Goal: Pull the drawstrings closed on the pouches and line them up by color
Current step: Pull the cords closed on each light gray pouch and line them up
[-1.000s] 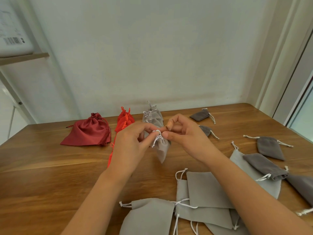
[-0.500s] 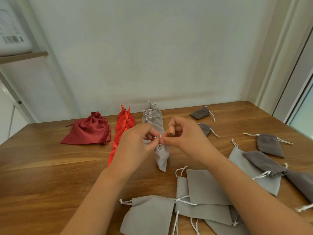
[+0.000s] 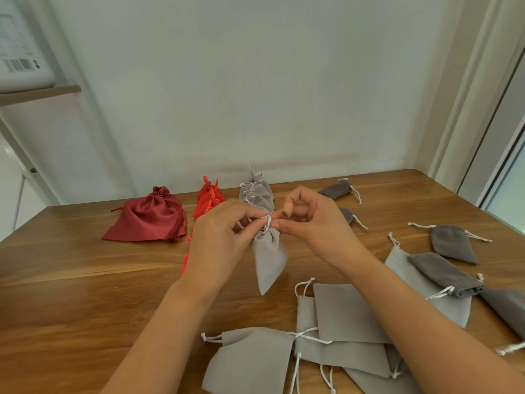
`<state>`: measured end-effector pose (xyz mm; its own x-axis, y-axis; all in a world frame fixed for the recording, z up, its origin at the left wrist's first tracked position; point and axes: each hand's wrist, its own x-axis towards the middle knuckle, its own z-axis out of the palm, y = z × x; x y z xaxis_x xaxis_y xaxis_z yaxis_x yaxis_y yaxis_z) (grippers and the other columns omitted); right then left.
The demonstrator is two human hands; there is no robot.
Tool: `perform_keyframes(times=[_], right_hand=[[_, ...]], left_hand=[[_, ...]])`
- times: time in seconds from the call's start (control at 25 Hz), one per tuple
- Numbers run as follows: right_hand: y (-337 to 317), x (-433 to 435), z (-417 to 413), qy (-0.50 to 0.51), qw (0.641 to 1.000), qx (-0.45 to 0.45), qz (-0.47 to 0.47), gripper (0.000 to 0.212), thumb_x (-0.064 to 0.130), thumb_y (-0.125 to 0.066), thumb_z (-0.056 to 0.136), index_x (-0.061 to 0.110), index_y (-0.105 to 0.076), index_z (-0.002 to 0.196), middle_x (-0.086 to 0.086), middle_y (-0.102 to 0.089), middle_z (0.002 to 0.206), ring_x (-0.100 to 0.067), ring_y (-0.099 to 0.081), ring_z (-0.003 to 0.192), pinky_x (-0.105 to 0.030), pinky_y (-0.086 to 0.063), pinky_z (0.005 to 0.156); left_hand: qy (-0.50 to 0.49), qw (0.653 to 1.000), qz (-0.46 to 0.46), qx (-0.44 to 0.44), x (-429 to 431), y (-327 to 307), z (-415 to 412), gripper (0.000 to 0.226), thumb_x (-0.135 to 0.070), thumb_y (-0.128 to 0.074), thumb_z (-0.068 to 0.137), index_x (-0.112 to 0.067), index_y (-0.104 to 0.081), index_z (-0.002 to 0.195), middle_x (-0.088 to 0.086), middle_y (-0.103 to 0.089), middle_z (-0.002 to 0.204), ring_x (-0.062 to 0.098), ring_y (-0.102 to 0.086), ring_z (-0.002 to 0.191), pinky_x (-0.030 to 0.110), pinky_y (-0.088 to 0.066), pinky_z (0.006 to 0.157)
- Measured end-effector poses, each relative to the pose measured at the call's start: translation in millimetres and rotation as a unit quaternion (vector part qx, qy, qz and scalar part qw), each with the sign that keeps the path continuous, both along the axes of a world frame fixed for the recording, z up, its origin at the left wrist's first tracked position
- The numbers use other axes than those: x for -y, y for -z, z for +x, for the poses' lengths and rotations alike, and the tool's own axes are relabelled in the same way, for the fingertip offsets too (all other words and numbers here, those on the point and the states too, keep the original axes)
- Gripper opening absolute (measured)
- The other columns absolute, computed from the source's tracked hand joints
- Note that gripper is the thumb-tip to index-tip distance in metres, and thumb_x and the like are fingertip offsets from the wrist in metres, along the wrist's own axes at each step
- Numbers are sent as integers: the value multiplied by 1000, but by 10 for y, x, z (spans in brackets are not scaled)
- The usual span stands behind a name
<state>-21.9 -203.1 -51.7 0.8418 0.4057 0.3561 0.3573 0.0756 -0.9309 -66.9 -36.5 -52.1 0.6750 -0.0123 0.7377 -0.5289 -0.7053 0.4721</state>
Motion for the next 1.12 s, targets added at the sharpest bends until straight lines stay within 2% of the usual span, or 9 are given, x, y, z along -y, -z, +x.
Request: perform_keyframes(times=[0.16,0.24,0.32,0.48,0.68,0.84,0.96,1.04,1.12], right_hand=[[-7,12,-11,20,999,30,-23,30,-7,-72,76,13,-50,76,-11,-74,85,-18,-71,81,-31,-57,77],[-30,22,-17,26,998,41,-31,31,-10,-70,76,12,-49,75,-10,-72,82,-17,-68,76,-33,-57,76],[-58,45,-12,35,998,48,-33,32,-13,-66,76,12,-46,74,-8,-68,77,-16,-62,72,-33,-54,74],[-74,114,15,77,989,87,-92,34,-11,-66,74,14,-43,71,-8,-65,74,-14,-59,70,-25,-51,69],[-66,177,39,132,962,163,-174,36,-3,-64,77,21,-38,68,-5,-66,77,-14,-62,75,-32,-52,72],[-37,135,25,175,932,241,-205,32,1,-60,79,22,-37,69,-4,-55,71,-19,-53,69,-37,-44,63],[-18,125,38,178,947,188,-192,28,3,-60,81,18,-39,70,0,-56,72,-13,-51,69,-29,-45,63],[-19,124,55,184,960,136,-164,25,4,-61,80,16,-42,70,4,-60,74,-3,-52,68,-17,-44,62],[-15,124,85,193,966,103,-137,24,2,-62,79,14,-43,70,0,-63,75,0,-54,67,-15,-46,63]], left_hand=[[5,1000,-11,-10,10,-13,-15,11,-11,-75,77,-15,-76,87,-22,-64,81,-2,-63,82,7,-46,70],[3,1000,-1,-27,21,-13,-18,11,-13,-73,80,-17,-76,89,-28,-62,83,-10,-61,83,5,-45,72],[-5,999,0,-40,12,-19,-17,8,-15,-72,82,-19,-75,88,-29,-62,80,-8,-62,81,7,-45,70],[-13,997,-10,-80,-17,-31,-35,7,-16,-70,84,-22,-70,81,-19,-67,75,3,-63,76,15,-48,65],[73,985,-52,-147,160,35,-98,14,-10,-68,86,-21,-65,78,-5,-68,73,8,-64,68,32,-54,67],[109,966,-160,-170,198,55,-64,13,-6,-66,85,-16,-65,78,6,-68,73,15,-65,68,35,-55,70],[110,962,-167,-187,213,79,-52,5,-12,-68,84,-16,-67,85,4,-69,80,16,-64,75,32,-54,73],[71,967,-144,-200,176,108,-30,22,-22,-76,77,-28,-65,95,-6,-65,92,7,-59,81,22,-50,73],[16,973,-89,-212,121,128,1,39,-30,-80,71,-38,-59,103,-15,-57,101,0,-54,84,16,-46,71]])
